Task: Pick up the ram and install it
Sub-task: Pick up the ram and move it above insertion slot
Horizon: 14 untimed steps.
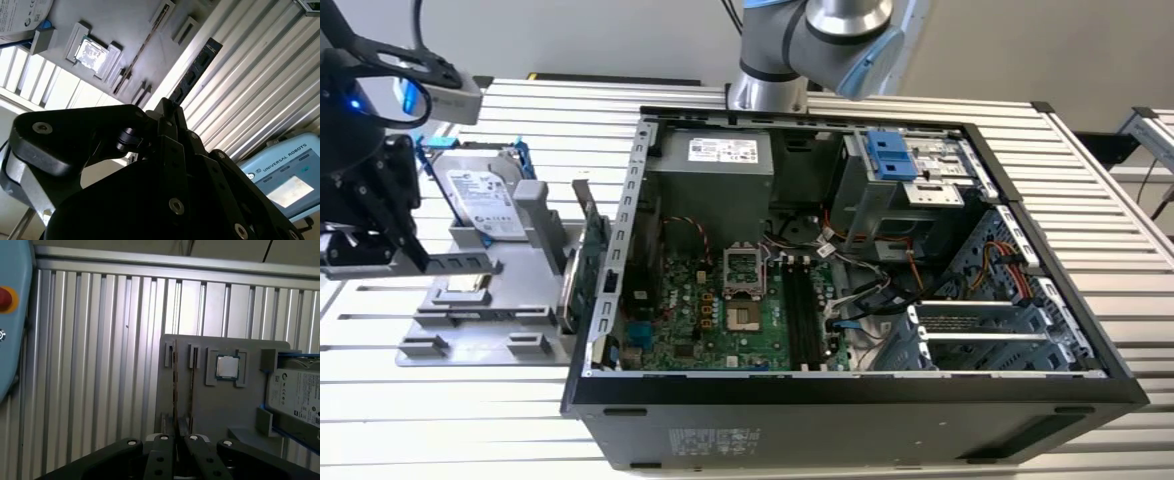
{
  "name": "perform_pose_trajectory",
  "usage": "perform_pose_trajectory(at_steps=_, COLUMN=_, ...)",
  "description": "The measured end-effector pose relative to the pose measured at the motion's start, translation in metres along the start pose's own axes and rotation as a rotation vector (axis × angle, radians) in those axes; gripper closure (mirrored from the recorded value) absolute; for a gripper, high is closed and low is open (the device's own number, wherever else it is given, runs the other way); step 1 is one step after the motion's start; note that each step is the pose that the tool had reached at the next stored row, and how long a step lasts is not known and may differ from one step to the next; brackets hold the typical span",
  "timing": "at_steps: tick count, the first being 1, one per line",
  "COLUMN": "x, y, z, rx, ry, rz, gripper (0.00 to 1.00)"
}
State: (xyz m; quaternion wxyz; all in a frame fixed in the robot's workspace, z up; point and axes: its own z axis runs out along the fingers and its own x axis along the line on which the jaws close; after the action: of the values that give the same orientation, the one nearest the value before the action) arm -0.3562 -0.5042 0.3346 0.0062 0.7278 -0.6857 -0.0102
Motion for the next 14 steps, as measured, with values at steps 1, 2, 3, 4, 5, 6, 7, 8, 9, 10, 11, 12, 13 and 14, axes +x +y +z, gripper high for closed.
perform_pose_trajectory(at_steps=1, x=0.0, y=0.0, z=-0.0008, rx=0.0, ry=0.0, rz=0.0, gripper=1.0)
perform_pose_trajectory(at_steps=2, x=0.0, y=0.0001, z=-0.0016, rx=0.0001, ry=0.0, rz=0.0, gripper=1.0)
perform_pose_trajectory(at_steps=3, x=0.0, y=0.0001, z=-0.0026, rx=0.0, ry=0.0, rz=0.0, gripper=1.0)
perform_pose_trajectory(at_steps=4, x=0.0, y=0.0001, z=-0.0035, rx=0.0, ry=-0.0001, rz=0.0, gripper=1.0)
perform_pose_trajectory(at_steps=5, x=0.0, y=0.0001, z=-0.0044, rx=0.0, ry=0.0, rz=0.0, gripper=1.0)
perform_pose_trajectory(at_steps=6, x=0.0, y=0.0002, z=-0.0053, rx=0.0, ry=0.0, rz=0.0, gripper=1.0)
perform_pose_trajectory(at_steps=7, x=0.0, y=0.0002, z=-0.0063, rx=0.0001, ry=-0.0001, rz=0.0, gripper=1.0)
perform_pose_trajectory(at_steps=8, x=-0.0001, y=0.0002, z=-0.0073, rx=0.0, ry=0.0, rz=0.0, gripper=1.0)
perform_pose_trajectory(at_steps=9, x=-0.0001, y=0.0002, z=-0.0083, rx=0.0, ry=0.0, rz=0.0, gripper=1.0)
perform_pose_trajectory(at_steps=10, x=-0.0001, y=0.0002, z=-0.0093, rx=0.0, ry=0.0, rz=0.0, gripper=1.0)
perform_pose_trajectory(at_steps=11, x=-0.0001, y=0.0003, z=-0.0103, rx=0.0, ry=0.0, rz=0.0, gripper=1.0)
perform_pose_trajectory(at_steps=12, x=-0.0001, y=0.0003, z=-0.0114, rx=0.0, ry=0.0, rz=0.0, gripper=1.0)
perform_pose_trajectory(at_steps=13, x=-0.0001, y=0.0003, z=-0.0124, rx=0.0, ry=-0.0001, rz=0.0, gripper=1.0)
perform_pose_trajectory(at_steps=14, x=-0.0001, y=0.0003, z=-0.0135, rx=0.0, ry=0.0, rz=0.0, gripper=1.0)
